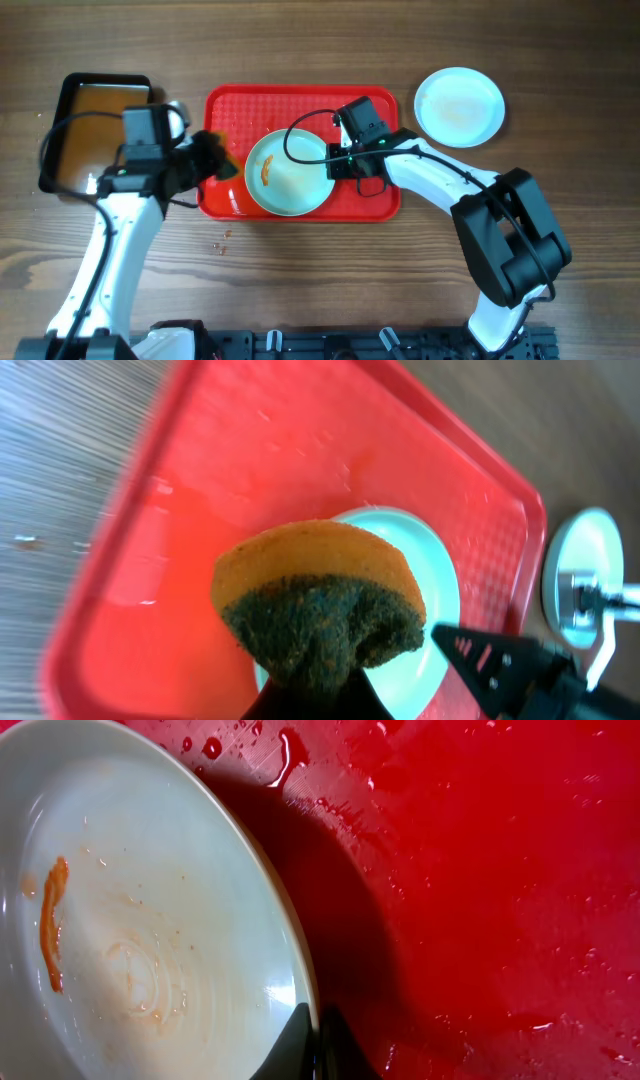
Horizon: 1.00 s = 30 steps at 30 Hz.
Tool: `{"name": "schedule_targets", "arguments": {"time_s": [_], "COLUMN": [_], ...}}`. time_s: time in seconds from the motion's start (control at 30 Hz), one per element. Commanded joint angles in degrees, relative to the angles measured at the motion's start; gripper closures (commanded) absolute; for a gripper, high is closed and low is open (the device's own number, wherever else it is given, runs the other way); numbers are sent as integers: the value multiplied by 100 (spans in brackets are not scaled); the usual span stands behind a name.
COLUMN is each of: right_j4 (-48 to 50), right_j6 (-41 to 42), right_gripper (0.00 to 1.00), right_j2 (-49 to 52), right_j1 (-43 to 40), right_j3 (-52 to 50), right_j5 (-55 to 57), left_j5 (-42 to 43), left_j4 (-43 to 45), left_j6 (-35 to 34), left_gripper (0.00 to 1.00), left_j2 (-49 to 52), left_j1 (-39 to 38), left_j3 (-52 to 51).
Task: Clean dirty plates on tray and stack at the side
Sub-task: 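Scrub the remaining plate with the sponge in the left gripper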
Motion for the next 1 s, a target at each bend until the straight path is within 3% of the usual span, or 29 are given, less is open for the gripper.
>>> {"name": "schedule_targets", "arguments": {"time_s": [0.0,0.1,0.17,0.3,0.43,0.8,0.9,0.97], "right_j4": [70,70,94,-245,-1189,-1467,-1467,-1464], "right_j6": [-140,-133,-195,-811,-1003,-981,-798,-710], "right_gripper": [96,95,79,79,77,78,95,96], "right_j2": [85,173,208,210,337,997,997,997], "right_j1": [39,59,57,52,52,4,4,4], "right_j3": [122,122,122,415,1106,1314,1314,1314], "right_j5": [306,332,334,413,551,511,367,376], "left_j5": [74,72,72,74,74,76,76,76], "left_j4": [232,570,640,680,726,726,730,769], "left_j6": [-52,-55,-55,-57,-55,-57,-57,-57], "left_gripper": [96,96,96,96,96,96,96,96], "left_j2": [538,1143,1346,1453,1453,1453,1453,1453], "left_j1": [-577,-1038,-1123,-1123,-1123,-1123,-1123,-1123], "left_j3": [-7,-7,-7,-7,-4,-4,-4,-7]}}
